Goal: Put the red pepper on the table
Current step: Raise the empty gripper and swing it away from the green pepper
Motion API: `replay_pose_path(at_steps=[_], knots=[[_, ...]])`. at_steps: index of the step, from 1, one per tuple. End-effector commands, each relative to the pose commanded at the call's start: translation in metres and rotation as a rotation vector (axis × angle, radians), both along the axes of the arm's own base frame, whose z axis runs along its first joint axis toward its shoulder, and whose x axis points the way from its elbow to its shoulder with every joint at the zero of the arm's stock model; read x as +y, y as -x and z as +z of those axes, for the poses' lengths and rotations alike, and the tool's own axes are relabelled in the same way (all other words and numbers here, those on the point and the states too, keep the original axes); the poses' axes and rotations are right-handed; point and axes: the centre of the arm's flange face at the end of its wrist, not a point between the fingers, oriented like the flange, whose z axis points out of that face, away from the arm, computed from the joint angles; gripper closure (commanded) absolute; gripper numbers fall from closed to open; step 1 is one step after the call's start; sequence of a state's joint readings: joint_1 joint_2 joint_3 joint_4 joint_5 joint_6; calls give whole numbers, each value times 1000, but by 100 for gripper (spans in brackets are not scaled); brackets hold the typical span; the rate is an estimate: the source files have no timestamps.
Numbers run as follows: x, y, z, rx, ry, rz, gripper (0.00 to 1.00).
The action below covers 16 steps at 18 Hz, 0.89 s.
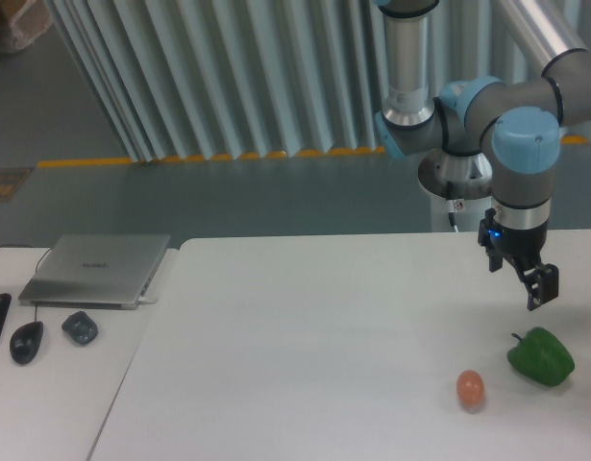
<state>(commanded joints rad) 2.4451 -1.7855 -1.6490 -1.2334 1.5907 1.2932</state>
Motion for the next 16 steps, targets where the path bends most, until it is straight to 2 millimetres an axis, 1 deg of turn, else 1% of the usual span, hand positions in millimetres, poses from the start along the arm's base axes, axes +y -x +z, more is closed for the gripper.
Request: replay_pose_path(at_steps=[2,3,5,6,8,9,10,11,12,14,15,16], knots=[[-5,13,3,13,-1,14,0],[-12,27,8,44,-8,37,0],[-26,48,5,65,-1,75,0],[-29,55,1,83,18,84,0],[-33,68,3,143,69,102,0],[-39,79,1,164,102,126,0],[-53,92,-1,158,101,184,0],[-64,106,1,162,92,259,0],[-67,115,1,162,84,301,0],[-68,129,1,153,54,382,0],[-77,139,2,146,31,460,0],[-80,144,3,137,7,506,0]])
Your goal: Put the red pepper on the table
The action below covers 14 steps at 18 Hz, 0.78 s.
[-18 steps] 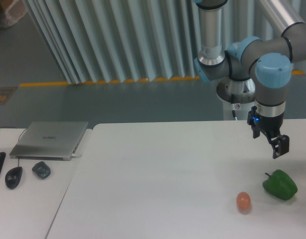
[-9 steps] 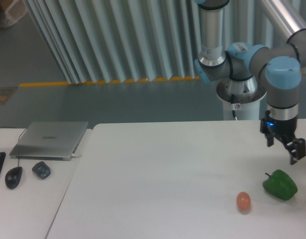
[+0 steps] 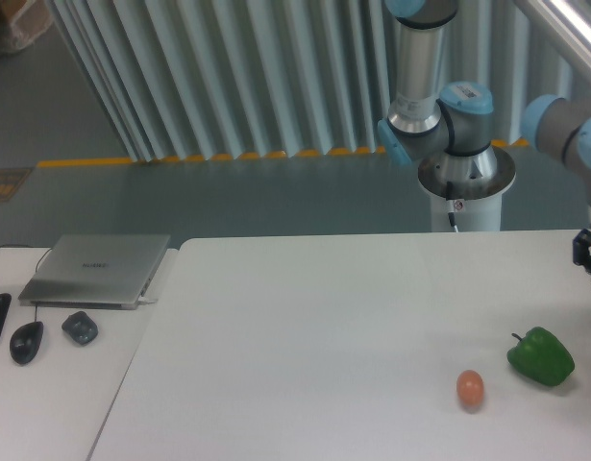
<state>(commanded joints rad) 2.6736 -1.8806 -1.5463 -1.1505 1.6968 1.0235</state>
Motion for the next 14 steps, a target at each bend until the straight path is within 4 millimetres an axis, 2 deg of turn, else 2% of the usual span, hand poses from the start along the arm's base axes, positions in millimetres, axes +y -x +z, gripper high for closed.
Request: replay_pose_path(at_steps=[4,7,9,11,14], knots=[[-23,32,9,22,-177,168,0],[-37,47,-1,17,-191,232,0],[-55,60,-1,22,-195,277,0],[-69,74,-16,4,-183,304,0],[-82,86,-24,-4,-177,322,0]])
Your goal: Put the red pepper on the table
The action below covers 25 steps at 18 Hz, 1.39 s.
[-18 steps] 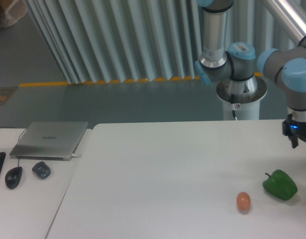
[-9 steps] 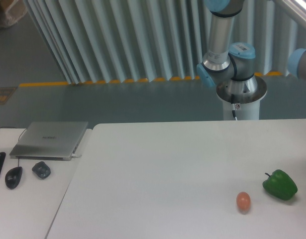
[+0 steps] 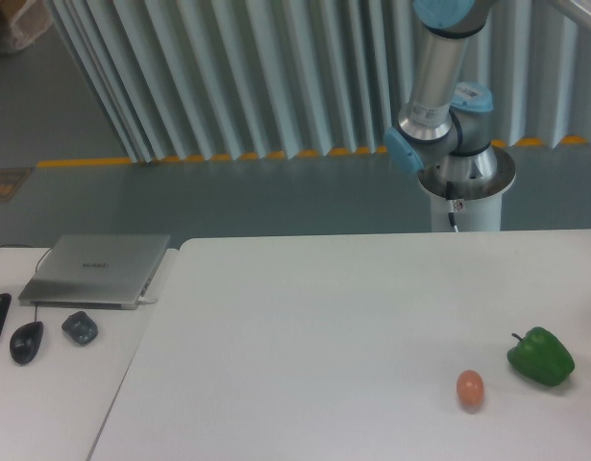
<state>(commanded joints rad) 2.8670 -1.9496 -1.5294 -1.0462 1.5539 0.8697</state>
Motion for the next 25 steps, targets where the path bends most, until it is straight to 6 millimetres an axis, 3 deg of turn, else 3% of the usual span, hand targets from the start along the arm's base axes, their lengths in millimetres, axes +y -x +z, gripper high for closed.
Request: replay_pose_path(at_steps=[6,8,25], knots=[[-10,22,-14,-11,6,22,0],[-24,32,-22,-21,9,43,0],[-39,45,-61,-78,22,73,0]])
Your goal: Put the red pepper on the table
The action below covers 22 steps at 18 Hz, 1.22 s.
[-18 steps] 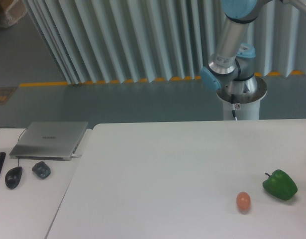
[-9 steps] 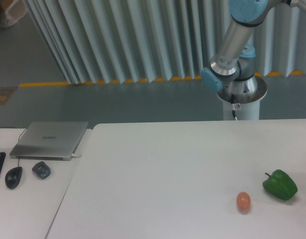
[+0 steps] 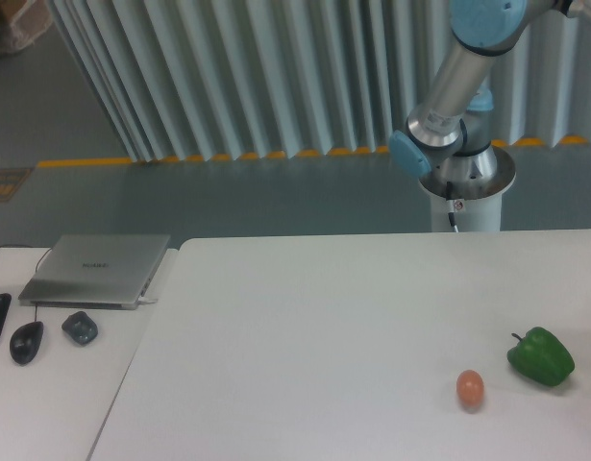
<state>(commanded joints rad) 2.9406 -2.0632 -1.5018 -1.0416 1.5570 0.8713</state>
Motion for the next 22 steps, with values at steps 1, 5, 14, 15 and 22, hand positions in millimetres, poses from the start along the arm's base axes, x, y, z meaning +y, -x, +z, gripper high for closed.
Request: replay_pose_path(at_steps=[1,5,14,15,22], knots=[[0,1,-1,0,1,0,0],[-1,-1,-6,-10,5,-3,23],[2,-4,-3,-15,11,7,68],[2,-5,-1,-14,9,7,68],[3,8,42,-20,1,12,68]])
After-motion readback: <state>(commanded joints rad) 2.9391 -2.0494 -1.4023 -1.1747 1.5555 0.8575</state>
